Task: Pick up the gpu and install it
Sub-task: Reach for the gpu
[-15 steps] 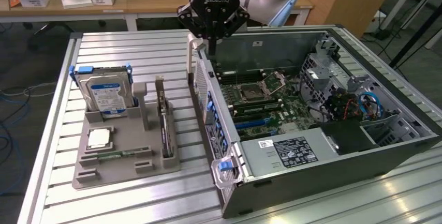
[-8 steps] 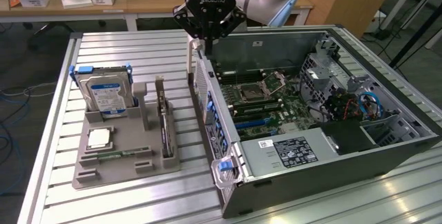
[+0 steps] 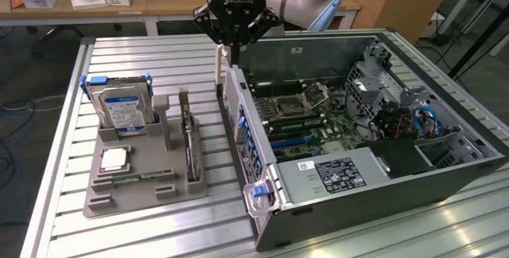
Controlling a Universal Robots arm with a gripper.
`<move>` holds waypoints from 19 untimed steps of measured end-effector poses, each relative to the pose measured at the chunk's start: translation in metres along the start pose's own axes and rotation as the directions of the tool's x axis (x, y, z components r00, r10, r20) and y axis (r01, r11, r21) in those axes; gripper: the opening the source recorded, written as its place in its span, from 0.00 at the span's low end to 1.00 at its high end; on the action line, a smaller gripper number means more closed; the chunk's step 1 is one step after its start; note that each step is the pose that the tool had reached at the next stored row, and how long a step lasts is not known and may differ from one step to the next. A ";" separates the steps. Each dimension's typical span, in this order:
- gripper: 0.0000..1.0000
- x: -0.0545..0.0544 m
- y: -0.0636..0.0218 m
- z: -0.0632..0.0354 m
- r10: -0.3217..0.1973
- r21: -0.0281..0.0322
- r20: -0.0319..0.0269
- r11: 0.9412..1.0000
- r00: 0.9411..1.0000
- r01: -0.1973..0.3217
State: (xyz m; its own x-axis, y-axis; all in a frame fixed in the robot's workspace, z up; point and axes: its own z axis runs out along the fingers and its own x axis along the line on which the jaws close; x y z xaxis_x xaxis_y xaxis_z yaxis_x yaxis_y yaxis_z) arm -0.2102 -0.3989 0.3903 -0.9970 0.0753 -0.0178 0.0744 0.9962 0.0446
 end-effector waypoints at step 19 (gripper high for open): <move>0.11 0.022 -0.0016 -0.0002 0.000 0.000 0.000 1.000 1.000 0.000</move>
State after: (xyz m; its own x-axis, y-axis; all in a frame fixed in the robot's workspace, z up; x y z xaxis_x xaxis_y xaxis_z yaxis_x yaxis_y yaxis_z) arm -0.2318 -0.3989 0.3901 -0.9970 0.0753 -0.0178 0.0744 0.9962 0.0447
